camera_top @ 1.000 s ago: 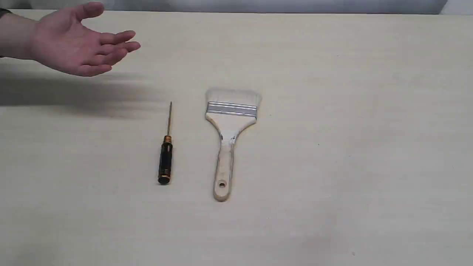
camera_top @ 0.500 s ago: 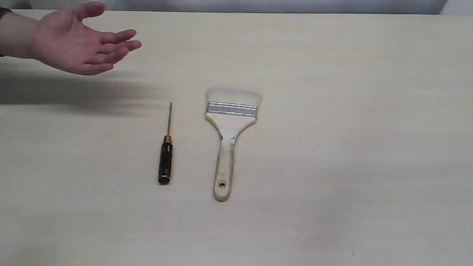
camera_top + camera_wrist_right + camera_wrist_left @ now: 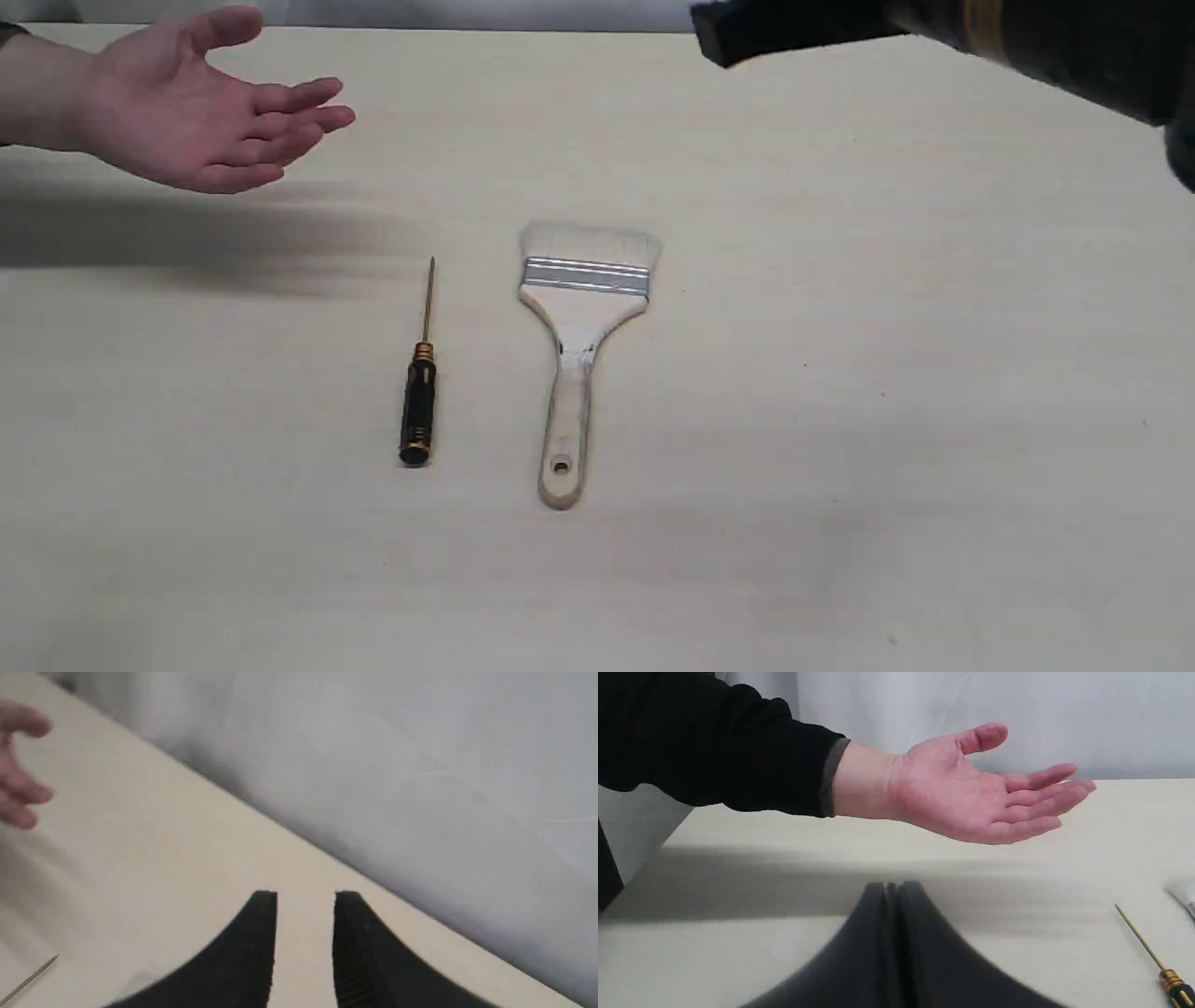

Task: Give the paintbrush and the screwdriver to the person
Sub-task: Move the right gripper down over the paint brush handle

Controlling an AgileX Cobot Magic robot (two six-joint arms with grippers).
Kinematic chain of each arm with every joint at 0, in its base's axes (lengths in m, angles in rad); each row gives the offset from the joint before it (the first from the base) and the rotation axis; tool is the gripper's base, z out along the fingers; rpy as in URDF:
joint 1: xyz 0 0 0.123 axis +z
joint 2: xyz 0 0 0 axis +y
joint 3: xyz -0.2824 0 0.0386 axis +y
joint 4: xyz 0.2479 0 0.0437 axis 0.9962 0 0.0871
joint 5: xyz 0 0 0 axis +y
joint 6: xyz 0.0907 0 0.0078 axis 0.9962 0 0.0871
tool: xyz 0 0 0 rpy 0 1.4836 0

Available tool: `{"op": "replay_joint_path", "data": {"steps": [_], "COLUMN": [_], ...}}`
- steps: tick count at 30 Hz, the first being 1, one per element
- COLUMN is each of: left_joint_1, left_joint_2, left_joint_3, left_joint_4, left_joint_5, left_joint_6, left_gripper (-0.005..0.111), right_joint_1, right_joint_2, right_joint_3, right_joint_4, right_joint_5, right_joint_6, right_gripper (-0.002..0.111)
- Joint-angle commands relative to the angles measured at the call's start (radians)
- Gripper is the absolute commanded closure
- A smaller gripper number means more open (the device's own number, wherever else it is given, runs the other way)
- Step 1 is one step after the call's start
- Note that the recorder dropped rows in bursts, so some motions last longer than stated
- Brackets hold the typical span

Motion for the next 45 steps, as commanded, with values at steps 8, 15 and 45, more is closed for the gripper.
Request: {"op": "replay_joint_path", "data": {"steps": [8,15,45], "left_joint_1": [-0.008,-0.008,-0.008], "left_joint_2": [-0.002,-0.002,-0.002], "left_joint_3": [0.002,0.002,0.002], "left_joint_4": [-0.003,-0.003,-0.001], "left_joint_5": [-0.005,-0.005,-0.006], "left_joint_6": [-0.002,-0.002,-0.002], "left_gripper": [0.107,0.107,0.107], "right_joint_1": [0.055,0.055,0.055], "right_joint_2": [0.023,0.154,0.580], "right_joint_3": [-0.136,-0.211,-0.451], "right_joint_4": [0.670,1.099,1.702], "right_joint_5": [-0.024,0.098,0.412], "right_joint_6": [-0.398,-0.850,-1.125], "right_gripper": [0.083,0.065,0.047]}}
